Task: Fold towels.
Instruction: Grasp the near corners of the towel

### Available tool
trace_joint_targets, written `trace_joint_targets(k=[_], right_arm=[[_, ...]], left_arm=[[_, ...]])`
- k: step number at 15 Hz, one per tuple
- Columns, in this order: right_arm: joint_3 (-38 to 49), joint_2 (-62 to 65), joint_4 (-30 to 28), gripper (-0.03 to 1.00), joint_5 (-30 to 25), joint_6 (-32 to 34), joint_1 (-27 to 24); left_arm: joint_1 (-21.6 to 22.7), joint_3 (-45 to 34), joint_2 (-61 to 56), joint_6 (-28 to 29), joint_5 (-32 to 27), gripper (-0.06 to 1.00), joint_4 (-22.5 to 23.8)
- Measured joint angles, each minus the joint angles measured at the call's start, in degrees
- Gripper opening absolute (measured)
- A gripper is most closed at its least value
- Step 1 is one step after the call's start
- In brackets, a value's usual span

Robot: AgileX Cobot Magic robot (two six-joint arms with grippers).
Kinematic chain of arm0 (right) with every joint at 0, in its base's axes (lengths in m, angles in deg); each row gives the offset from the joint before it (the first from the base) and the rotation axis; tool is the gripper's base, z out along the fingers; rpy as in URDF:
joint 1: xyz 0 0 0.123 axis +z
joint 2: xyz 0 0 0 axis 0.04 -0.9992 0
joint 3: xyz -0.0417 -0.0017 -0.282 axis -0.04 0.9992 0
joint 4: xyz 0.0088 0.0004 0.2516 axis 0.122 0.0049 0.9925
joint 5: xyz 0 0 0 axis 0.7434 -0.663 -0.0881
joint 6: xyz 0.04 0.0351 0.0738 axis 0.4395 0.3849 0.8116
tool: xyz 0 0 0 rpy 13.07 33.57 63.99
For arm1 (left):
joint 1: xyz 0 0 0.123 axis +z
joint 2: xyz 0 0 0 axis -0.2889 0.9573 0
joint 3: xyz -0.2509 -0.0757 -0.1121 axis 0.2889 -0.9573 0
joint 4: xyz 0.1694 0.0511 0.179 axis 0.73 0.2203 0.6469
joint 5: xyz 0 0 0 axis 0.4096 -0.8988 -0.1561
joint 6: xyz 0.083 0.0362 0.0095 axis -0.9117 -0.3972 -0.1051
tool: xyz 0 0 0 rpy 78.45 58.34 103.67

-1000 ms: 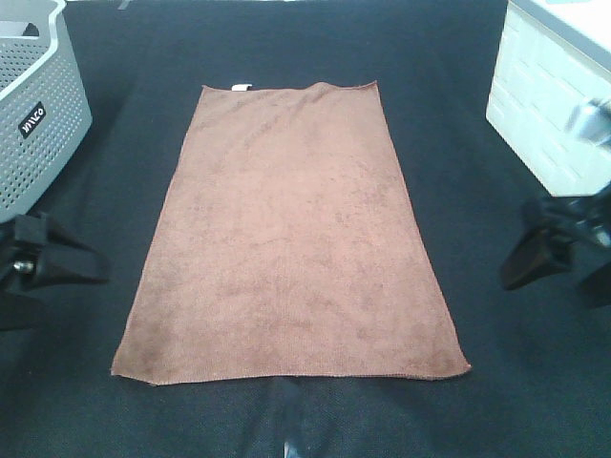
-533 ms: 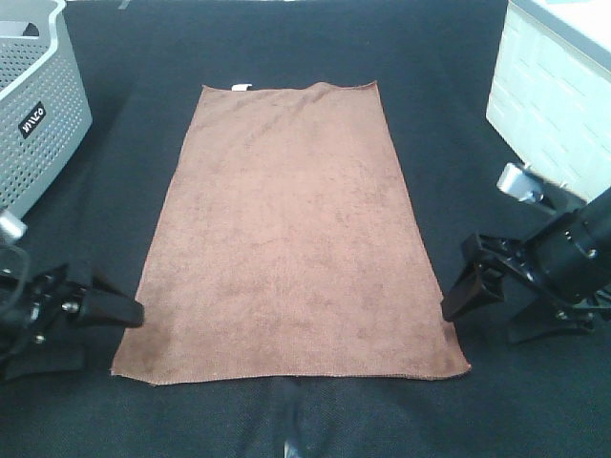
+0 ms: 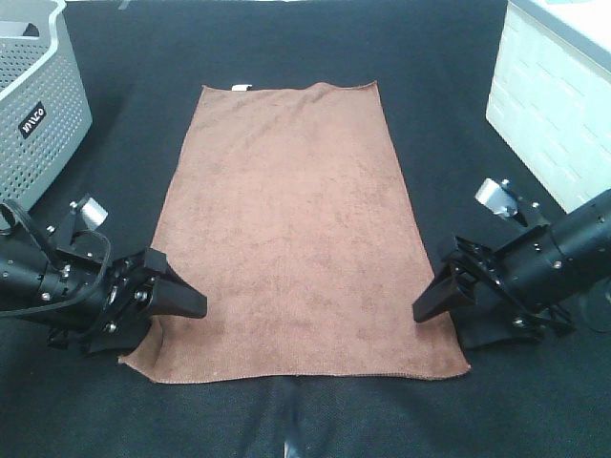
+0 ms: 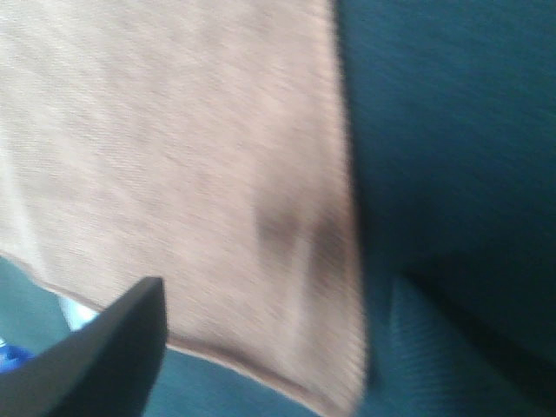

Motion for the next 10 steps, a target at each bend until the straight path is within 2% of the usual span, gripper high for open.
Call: trace_joint_targets(k=[2, 3, 4, 7, 8, 9, 10], right_arm=[[-0.2, -1.8, 4.7, 0.63, -0.1, -3.8, 2.1], [-0.3, -2.2, 5.9, 0.59, 1.5, -4.1, 4.1], [-0.3, -2.2, 5.9, 0.59, 1.5, -4.1, 4.1], [-0.3, -2.9, 5.3, 0.19, 4.2, -2.1, 4.6], [-0.3, -3.2, 5.2, 0.05, 4.6, -1.4, 4.6], [-0.3, -3.2, 5.3, 0.0, 4.6, -1.3, 4.6], [-0.3, -3.2, 5.0, 0.0, 4.3, -0.1, 4.6]], left_arm=[[-0.2, 0.2, 0.4, 0.0, 1.1, 0.59, 0.5], [-0.2, 0.2, 0.9, 0.0, 1.8, 0.46, 0.9], [-0.2, 0.2, 0.9, 0.0, 1.8, 0.46, 0.9], [-0.2, 0.2, 1.4, 0.0, 3.6, 0.07, 3.2], [-0.2, 0.2, 1.4, 0.0, 3.6, 0.01, 4.0], [-0.2, 0.2, 1.4, 0.0, 3.6, 0.0, 4.4], [-0.2, 0.2, 1.4, 0.5, 3.2, 0.0, 5.5]])
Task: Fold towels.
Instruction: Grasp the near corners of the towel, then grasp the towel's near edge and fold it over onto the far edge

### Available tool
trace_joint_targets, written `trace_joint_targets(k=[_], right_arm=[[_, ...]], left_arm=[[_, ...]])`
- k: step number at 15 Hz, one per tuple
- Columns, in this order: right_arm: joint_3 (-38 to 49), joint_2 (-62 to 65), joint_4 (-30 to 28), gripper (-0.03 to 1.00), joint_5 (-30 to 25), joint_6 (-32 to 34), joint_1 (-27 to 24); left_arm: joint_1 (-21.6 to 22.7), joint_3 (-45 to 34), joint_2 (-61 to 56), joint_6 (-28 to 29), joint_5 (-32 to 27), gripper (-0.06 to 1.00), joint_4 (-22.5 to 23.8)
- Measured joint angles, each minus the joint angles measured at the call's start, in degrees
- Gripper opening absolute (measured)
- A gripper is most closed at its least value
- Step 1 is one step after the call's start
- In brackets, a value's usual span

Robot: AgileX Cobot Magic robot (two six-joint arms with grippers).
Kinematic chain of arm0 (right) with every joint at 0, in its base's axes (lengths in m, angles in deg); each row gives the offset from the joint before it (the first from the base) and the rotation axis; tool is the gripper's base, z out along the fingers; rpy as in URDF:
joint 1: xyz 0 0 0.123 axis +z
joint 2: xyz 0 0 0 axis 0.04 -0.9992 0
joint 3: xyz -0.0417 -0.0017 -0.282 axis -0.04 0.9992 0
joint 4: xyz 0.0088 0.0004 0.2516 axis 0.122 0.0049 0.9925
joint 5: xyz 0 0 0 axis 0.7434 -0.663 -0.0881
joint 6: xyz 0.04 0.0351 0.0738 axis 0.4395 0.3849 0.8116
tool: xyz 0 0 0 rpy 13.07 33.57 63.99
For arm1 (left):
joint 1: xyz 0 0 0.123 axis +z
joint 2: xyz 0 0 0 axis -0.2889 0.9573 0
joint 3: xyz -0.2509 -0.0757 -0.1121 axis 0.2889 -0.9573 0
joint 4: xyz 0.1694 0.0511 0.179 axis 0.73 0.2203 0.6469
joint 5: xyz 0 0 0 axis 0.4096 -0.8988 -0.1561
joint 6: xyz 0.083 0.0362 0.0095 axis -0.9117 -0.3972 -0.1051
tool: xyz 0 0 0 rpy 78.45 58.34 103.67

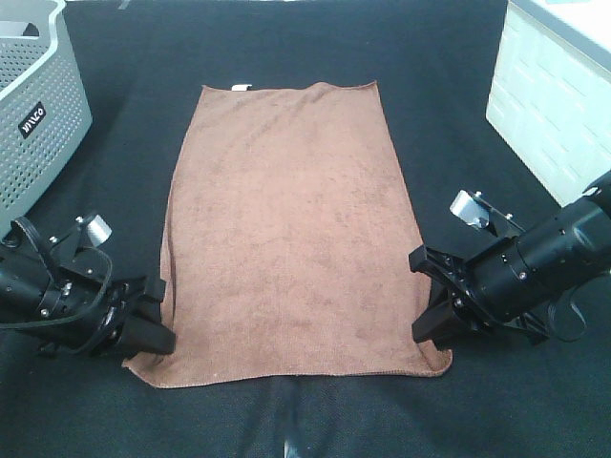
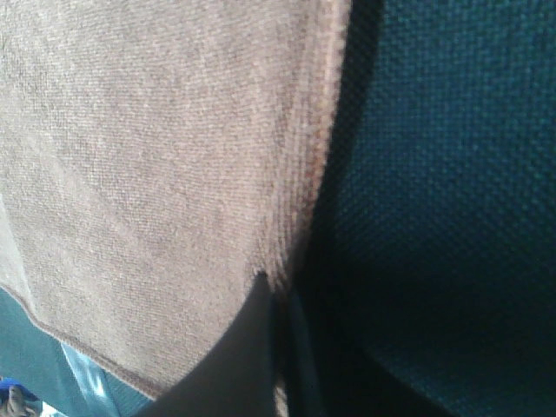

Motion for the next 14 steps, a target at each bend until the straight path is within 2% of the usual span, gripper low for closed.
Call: trace_joint_targets(k=[2, 4, 6, 9, 14], right_arm=[[0.2, 1.3, -3.4, 0.0, -0.8, 3.8, 0.0], [0.2, 4.6, -10.1, 0.0, -2.1, 9.5, 0.0], [0.2, 9.1, -16.5, 0.0, -5.6, 14.8, 0.0], [5.3, 15.9, -19.7, 0.0, -9.1, 18.2, 0.1], [15.4, 23.4, -18.9, 0.0, -9.1, 18.2, 0.1]], left_arm=[[0.0, -0.7, -1.3, 3.2, -0.2, 0.0, 3.6], [0.0, -2.9, -5.5, 6.9, -0.2, 0.0, 8.2], [0.0, -4.9, -10.4, 11.0, -0.3, 0.0, 13.0], [0.0, -9.6, -19.0, 20.2, -1.8, 0.0, 23.0], [0.0, -18.3, -29.2, 25.3, -3.6, 0.0, 24.5]])
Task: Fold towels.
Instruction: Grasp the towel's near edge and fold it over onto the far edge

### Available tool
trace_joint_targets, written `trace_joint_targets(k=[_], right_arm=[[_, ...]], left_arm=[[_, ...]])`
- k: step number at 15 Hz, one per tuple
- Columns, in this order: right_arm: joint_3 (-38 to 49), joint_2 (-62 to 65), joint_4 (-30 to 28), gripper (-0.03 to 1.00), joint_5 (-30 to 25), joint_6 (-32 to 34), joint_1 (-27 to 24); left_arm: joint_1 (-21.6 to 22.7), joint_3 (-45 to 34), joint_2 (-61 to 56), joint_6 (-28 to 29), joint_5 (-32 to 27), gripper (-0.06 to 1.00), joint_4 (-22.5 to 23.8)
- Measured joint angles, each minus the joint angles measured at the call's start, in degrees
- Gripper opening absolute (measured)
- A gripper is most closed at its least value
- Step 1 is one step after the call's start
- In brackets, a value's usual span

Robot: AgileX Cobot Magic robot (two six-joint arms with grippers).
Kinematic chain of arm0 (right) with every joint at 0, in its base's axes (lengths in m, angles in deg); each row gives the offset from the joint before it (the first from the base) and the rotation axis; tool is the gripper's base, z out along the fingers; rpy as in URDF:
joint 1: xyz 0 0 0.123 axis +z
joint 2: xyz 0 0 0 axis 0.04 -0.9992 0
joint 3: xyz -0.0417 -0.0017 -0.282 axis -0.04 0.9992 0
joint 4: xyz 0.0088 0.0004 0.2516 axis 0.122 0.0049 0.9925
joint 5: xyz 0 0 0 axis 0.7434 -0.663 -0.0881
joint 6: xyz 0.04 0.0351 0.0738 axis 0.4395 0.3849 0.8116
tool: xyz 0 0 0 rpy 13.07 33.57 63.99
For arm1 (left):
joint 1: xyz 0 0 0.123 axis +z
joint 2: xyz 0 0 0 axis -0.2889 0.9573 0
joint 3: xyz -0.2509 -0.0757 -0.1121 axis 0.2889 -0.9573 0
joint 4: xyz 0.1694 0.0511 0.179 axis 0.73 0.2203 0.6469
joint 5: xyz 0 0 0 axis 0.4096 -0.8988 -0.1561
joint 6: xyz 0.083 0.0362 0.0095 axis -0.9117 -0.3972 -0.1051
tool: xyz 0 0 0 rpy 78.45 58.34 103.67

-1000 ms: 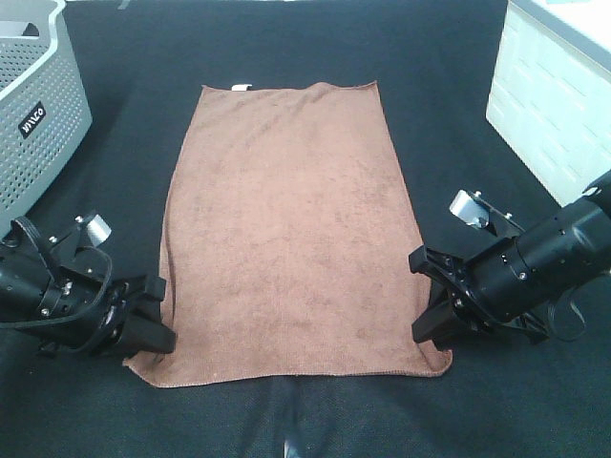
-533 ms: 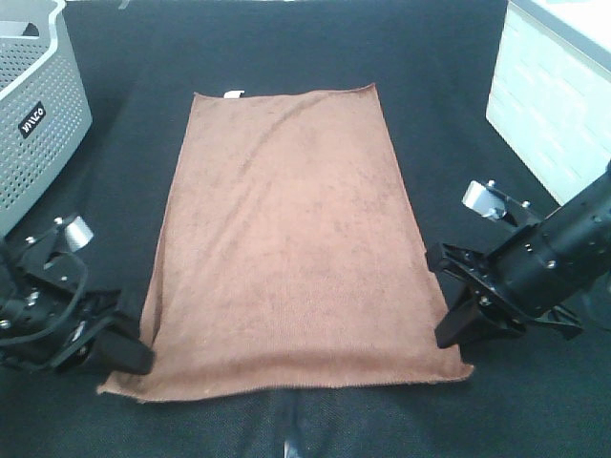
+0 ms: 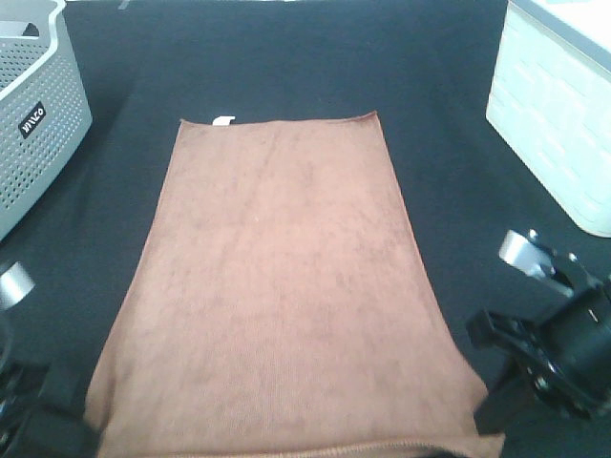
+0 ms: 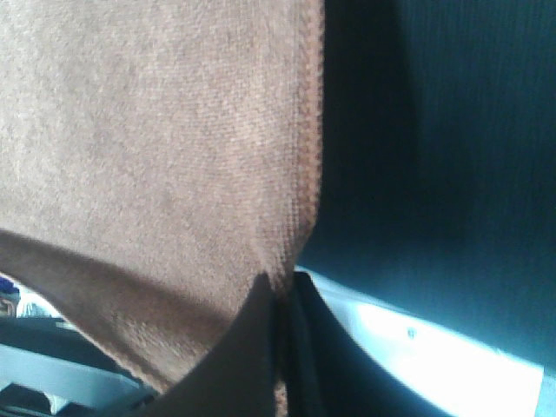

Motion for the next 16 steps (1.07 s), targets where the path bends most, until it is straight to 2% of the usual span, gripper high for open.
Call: trace_joint_targets(k=[2, 5, 8, 12, 13, 14, 16], right_arm=[[0.8, 1.5, 0.2, 0.0, -0.1, -0.1, 0.0], [-2.8, 1.6, 0.1, 0.0, 0.0, -1.1, 0.0], [-14.0, 0.1, 0.0, 0.0, 1.1, -1.1, 0.0], [-31.4, -10.0, -2.1, 0.0, 1.1, 0.6, 0.0], [-31.4, -10.0, -2.1, 0.0, 1.1, 0.6, 0.0], [-38.9, -14.6, -4.4, 0.0, 1.0, 2.1, 0.0], [-48.0, -20.9, -7.2, 0.0, -0.1, 3.4, 0.0]], left_arm=[[0.0, -3.4, -4.6, 1.1, -0.2, 0.0, 0.0], [0.0, -0.5, -5.4, 2.8, 0.6, 0.0, -0.1], [0.0, 11.2, -0.7, 3.0, 3.6, 0.0, 0.6], [0.0, 27.3, 9.7, 3.1, 5.8, 0.0, 3.3], [0.0, 27.3, 9.7, 3.1, 5.8, 0.0, 3.3], [0.0, 32.7, 13.6, 3.1, 7.3, 0.0, 3.7], [0.0, 39.6, 18.6, 2.8, 10.5, 0.0, 4.8]])
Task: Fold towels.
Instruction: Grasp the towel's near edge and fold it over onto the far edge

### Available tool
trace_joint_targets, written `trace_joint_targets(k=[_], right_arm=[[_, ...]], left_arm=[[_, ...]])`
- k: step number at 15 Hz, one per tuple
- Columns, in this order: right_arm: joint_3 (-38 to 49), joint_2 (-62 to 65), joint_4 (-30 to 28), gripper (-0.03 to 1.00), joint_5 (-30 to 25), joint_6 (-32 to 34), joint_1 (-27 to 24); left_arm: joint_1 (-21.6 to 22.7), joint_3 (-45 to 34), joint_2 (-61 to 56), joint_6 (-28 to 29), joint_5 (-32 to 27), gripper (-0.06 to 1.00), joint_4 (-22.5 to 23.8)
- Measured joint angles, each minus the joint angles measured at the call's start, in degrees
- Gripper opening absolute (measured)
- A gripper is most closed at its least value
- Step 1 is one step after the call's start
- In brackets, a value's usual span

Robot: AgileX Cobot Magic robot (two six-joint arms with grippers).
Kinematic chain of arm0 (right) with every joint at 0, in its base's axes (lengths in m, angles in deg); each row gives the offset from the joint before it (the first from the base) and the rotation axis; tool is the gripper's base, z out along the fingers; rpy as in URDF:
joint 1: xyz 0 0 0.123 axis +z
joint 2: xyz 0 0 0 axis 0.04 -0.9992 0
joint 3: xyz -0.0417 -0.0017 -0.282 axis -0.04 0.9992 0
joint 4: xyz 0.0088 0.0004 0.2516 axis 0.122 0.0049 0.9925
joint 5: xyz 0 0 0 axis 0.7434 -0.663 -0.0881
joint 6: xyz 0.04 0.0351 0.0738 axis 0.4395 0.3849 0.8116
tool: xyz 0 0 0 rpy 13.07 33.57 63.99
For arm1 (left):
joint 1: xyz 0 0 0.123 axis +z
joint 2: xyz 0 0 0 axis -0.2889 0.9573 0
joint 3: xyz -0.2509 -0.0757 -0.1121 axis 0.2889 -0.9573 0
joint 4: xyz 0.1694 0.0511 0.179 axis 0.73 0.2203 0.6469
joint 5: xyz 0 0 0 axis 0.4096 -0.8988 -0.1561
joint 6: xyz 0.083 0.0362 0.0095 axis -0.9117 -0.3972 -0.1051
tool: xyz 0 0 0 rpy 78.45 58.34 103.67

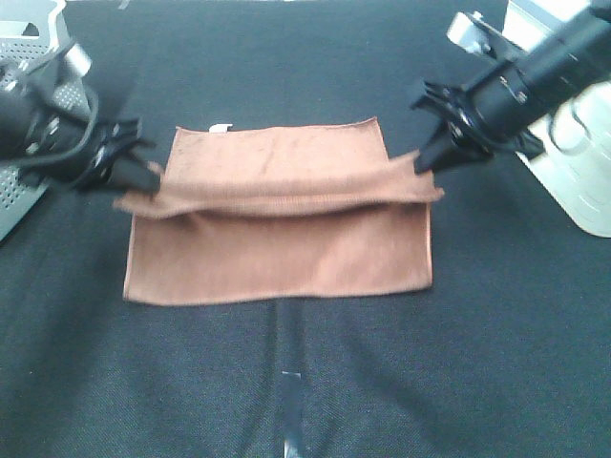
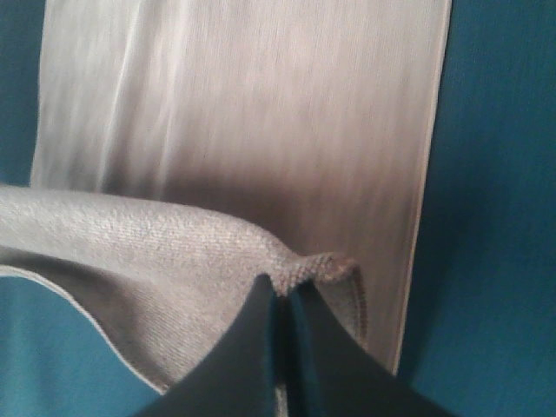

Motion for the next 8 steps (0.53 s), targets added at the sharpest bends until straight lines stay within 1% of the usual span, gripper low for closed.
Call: trace_joint_targets(k=[2, 3, 4, 5, 8], right_arm=[[-10.0, -6.4, -2.6, 0.0, -0.5, 1.7, 0.0], [-15.8, -9.6, -3.4, 0.0, -1.0, 2.5, 0.0], [-20.9, -12.9, -4.0, 0.0, -1.9, 3.0, 0.0], [-28.7, -18.2, -4.8, 0.0, -2.6, 4.2, 0.0], [-43.6, -27.7, -6.5, 0.0, -3.2, 5.4, 0.0]], left_arm=[[0.0, 7.0, 4.6, -0.1, 5.0, 0.0, 2.1], [0.0, 10.8, 6.8, -0.1, 6.2, 0.0, 3.3], [0.0, 15.4, 9.8, -0.1, 6.8, 0.0, 4.8], [0.0, 21.8, 14.9, -0.2, 7.7, 0.0, 6.2], [0.0, 34.3, 24.4, -0.2, 7.9, 0.0, 6.8]])
